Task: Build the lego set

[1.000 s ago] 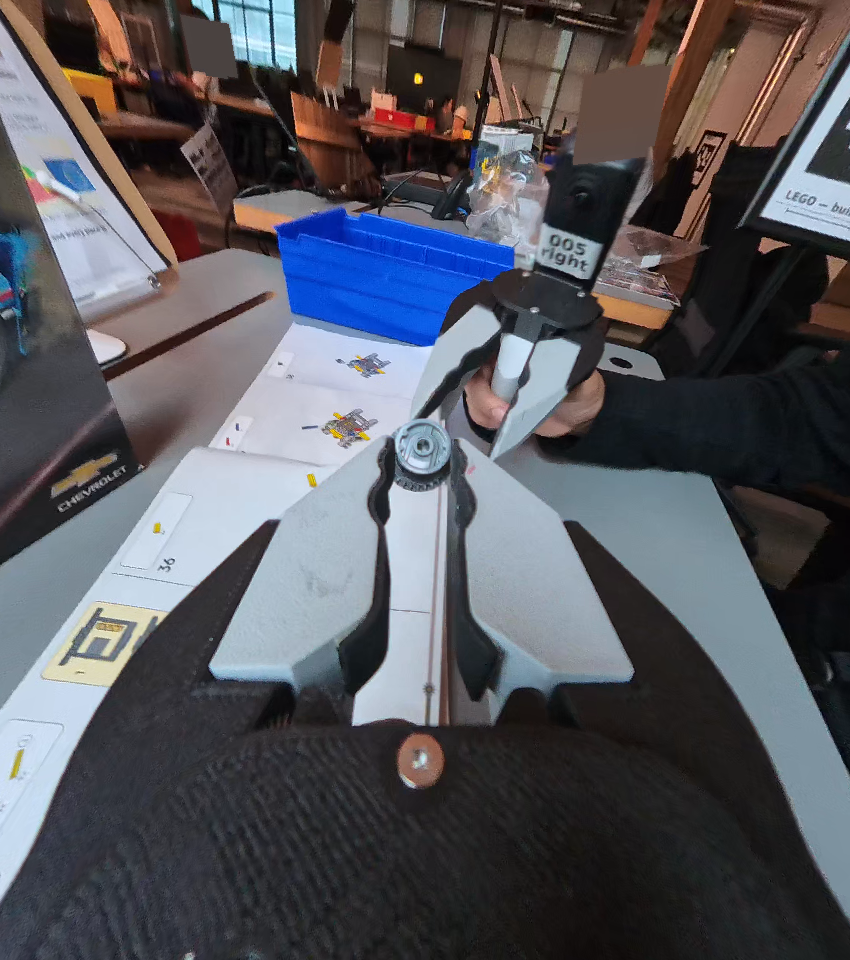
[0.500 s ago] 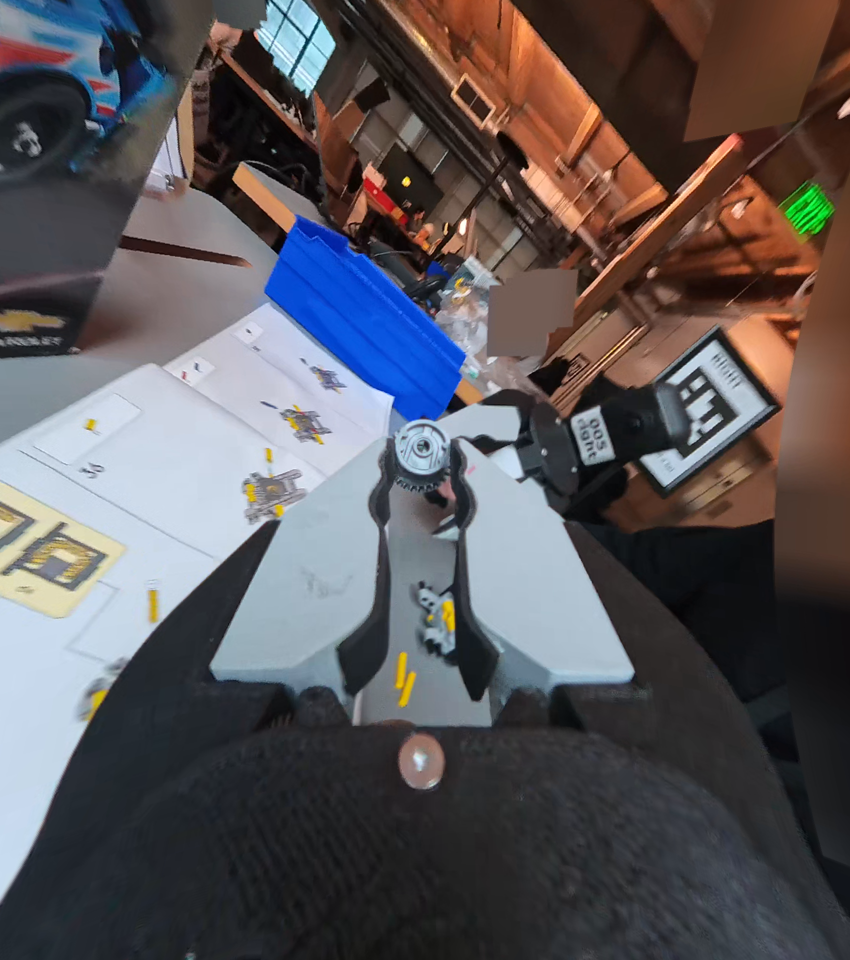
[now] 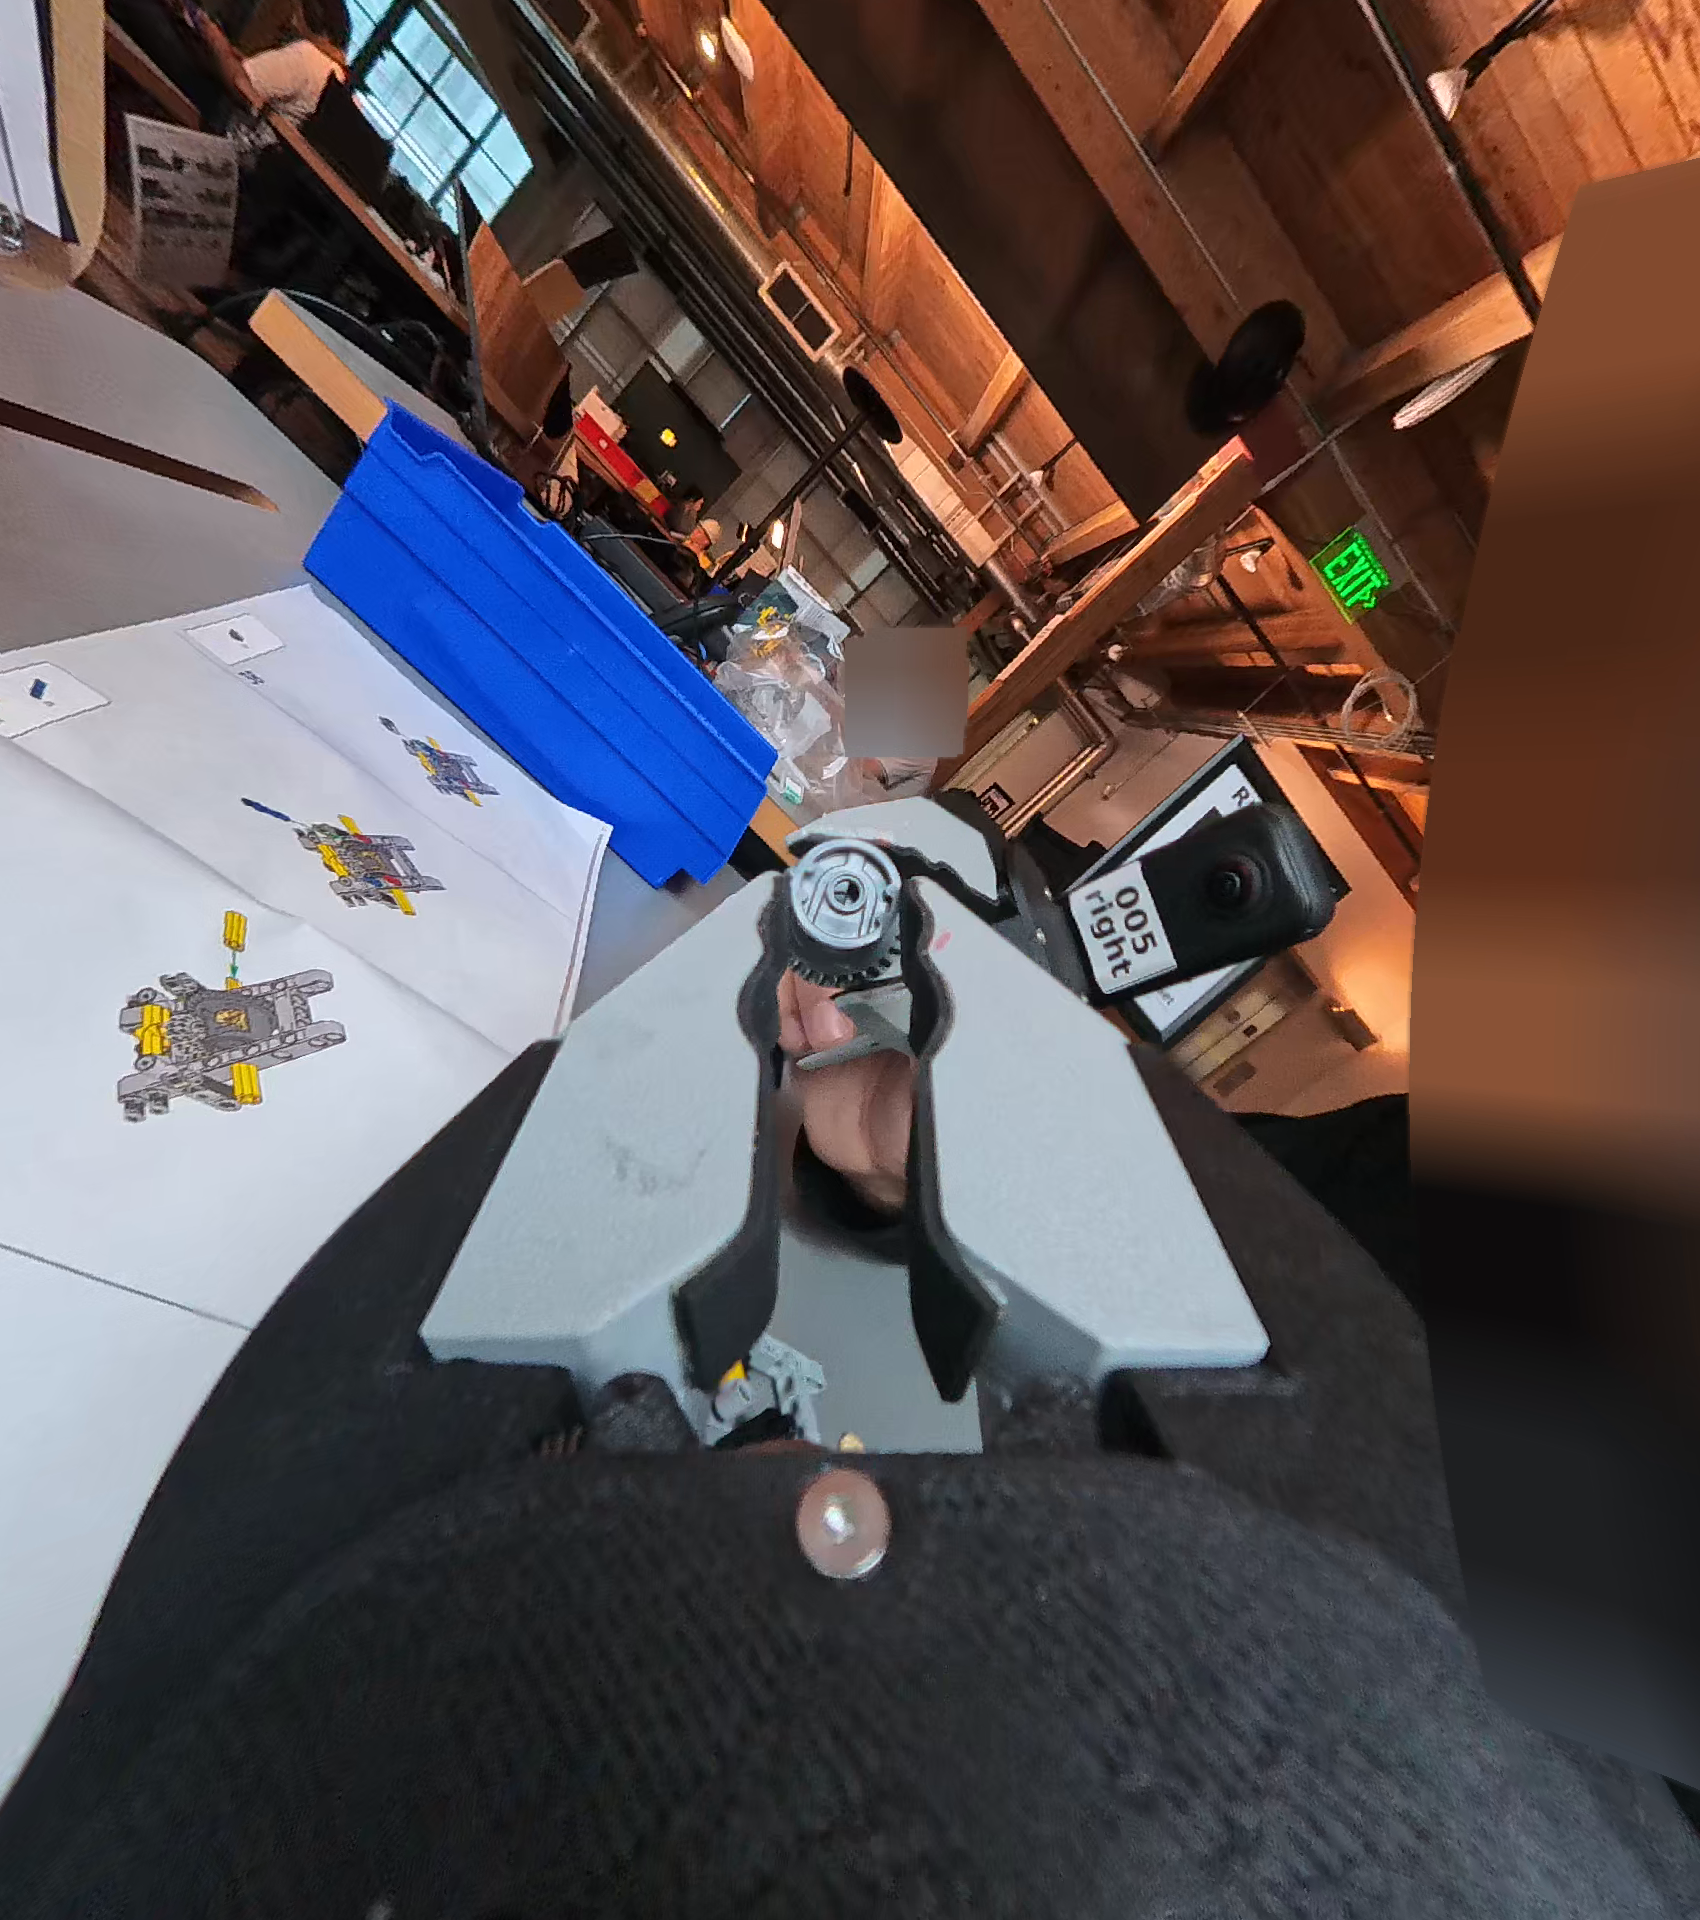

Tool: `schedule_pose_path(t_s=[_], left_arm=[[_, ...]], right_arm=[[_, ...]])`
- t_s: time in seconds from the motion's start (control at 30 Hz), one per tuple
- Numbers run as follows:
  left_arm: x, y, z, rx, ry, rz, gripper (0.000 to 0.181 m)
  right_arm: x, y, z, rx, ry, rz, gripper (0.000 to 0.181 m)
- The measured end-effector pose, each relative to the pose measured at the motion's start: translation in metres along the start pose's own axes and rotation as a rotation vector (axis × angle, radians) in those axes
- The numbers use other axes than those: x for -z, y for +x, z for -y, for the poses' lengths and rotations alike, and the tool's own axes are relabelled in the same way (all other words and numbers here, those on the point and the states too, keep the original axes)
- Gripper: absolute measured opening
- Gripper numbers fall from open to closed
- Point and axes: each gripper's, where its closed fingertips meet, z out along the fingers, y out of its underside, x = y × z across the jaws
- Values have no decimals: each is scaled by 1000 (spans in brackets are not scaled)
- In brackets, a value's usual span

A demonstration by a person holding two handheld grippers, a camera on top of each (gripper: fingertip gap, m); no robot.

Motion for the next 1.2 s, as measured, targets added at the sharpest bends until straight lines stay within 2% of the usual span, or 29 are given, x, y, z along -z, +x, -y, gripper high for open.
schedule_pose_path(t_s=[0.03, 0.27, 0.4, 0.53, 0.63, 0.73, 0.83, 0.97, 1.2], left_arm=[[-1, 0, 0, 3, 9, 4, 18], [-5, -1, -6, 8, 18, 26, 18], [-5, -5, -11, 39, -28, 21, 18], [6, -8, 0, -22, -36, 56, 18], [15, -17, 4, -147, -83, 157, 19], [16, -19, -1, -247, -157, 213, 20], [12, -15, -12, -339, -241, 235, 20], [5, -7, -29, -411, -330, 228, 21], [4, -13, -64, -536, -536, 242, 19]], right_arm=[[1, 0, 0, 0, -3, 2, 27], [5, 2, -5, 76, -40, 0, 27], [12, 1, -13, 124, -90, 61, 27], [35, -27, -38, 117, -181, 370, 27], [62, -60, -44, 126, -203, 609, 27], [75, -83, -47, 113, -229, 727, 26], [78, -96, -65, 116, -341, 760, 26], [81, -106, -75, 171, -412, 771, 26], [87, -104, -88, 259, -522, 746, 27]])
